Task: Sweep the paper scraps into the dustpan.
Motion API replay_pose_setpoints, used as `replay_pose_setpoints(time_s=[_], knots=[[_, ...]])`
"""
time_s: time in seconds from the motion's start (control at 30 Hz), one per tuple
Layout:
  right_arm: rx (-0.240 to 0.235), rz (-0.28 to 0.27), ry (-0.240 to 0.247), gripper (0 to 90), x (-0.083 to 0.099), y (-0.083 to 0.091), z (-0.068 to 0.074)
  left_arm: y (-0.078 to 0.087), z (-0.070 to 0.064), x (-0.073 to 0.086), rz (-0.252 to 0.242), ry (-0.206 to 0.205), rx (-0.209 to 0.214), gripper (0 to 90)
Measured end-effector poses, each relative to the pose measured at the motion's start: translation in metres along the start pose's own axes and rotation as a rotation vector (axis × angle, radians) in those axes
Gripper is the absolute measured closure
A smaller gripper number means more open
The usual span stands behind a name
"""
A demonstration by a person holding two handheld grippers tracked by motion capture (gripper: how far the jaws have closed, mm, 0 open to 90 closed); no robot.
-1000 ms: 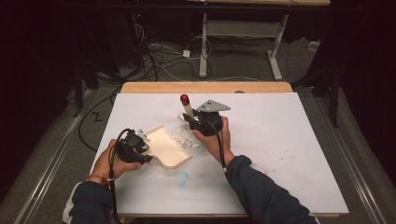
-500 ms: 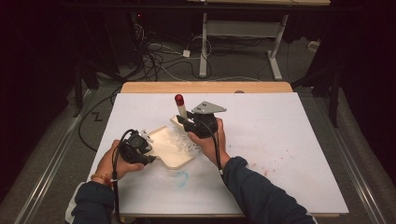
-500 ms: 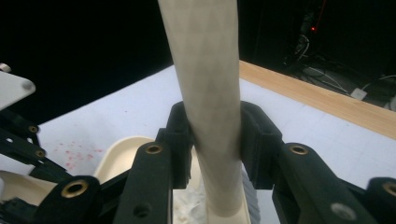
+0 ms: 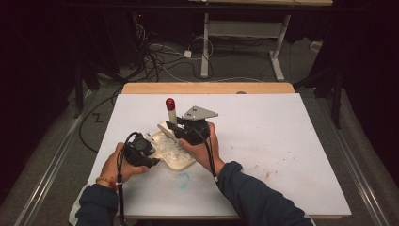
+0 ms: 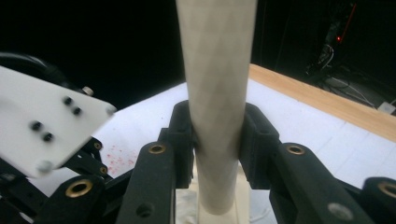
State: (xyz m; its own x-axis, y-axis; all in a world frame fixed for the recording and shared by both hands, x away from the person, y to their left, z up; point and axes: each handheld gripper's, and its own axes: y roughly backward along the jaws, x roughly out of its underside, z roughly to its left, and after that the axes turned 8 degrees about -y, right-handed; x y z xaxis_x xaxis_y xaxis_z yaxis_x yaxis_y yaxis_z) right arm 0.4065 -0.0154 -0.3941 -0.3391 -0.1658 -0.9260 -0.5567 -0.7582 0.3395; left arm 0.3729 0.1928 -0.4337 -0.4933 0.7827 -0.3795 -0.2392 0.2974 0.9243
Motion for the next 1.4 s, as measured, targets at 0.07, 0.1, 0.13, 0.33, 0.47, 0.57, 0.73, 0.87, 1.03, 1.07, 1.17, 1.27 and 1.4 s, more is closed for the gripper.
replay_pose_setpoints(time_s=[0.07,0.1,0.13,0.33,0.47,0.57,0.73,0.87,1.03,1.07,1.17,1.27,1.4], knots=[[-0.007,0.001,-0.003,70.8,-0.001,0.0,0.001,-0.001,0.0,0.0,0.0,-0.002,-0.001,63.1],[-0.005,-0.002,0.001,70.7,-0.001,0.0,0.002,-0.001,0.0,0.001,0.0,0.001,0.002,63.1],[0.001,-0.002,0.006,70.8,-0.001,0.0,0.003,-0.001,0.0,0.001,0.001,0.001,0.002,63.1],[0.009,0.003,0.009,70.8,-0.003,0.003,-0.002,-0.004,0.0,0.004,-0.005,-0.004,0.002,63.2],[0.019,-0.021,-0.006,70.8,-0.011,0.011,-0.007,-0.007,0.0,0.007,0.003,-0.012,0.004,63.2],[0.024,-0.033,0.002,70.8,-0.014,0.015,-0.009,-0.008,0.001,0.01,0.008,-0.006,0.009,63.2],[0.052,-0.064,-0.009,70.7,-0.026,0.028,-0.018,-0.008,0.002,0.013,0.011,-0.004,0.007,63.2],[0.076,-0.078,-0.016,70.8,-0.029,0.036,-0.028,-0.008,0.002,0.014,0.008,-0.002,0.007,63.2],[0.103,-0.081,-0.017,70.8,-0.031,0.041,-0.037,-0.009,0.003,0.015,0.014,-0.002,0.01,63.2],[0.13,-0.08,-0.005,70.7,-0.03,0.043,-0.042,-0.008,0.003,0.016,0.014,0.001,0.014,63.2],[0.158,-0.071,0.004,70.8,-0.029,0.043,-0.048,-0.008,0.003,0.017,0.021,-0.003,0.015,63.2],[0.202,-0.053,0.013,70.8,-0.023,0.04,-0.057,-0.006,0.002,0.019,0.033,-0.007,0.013,63.2],[0.215,-0.03,0.006,70.7,-0.013,0.034,-0.064,-0.003,0.001,0.022,0.038,-0.006,0.023,63.2]])
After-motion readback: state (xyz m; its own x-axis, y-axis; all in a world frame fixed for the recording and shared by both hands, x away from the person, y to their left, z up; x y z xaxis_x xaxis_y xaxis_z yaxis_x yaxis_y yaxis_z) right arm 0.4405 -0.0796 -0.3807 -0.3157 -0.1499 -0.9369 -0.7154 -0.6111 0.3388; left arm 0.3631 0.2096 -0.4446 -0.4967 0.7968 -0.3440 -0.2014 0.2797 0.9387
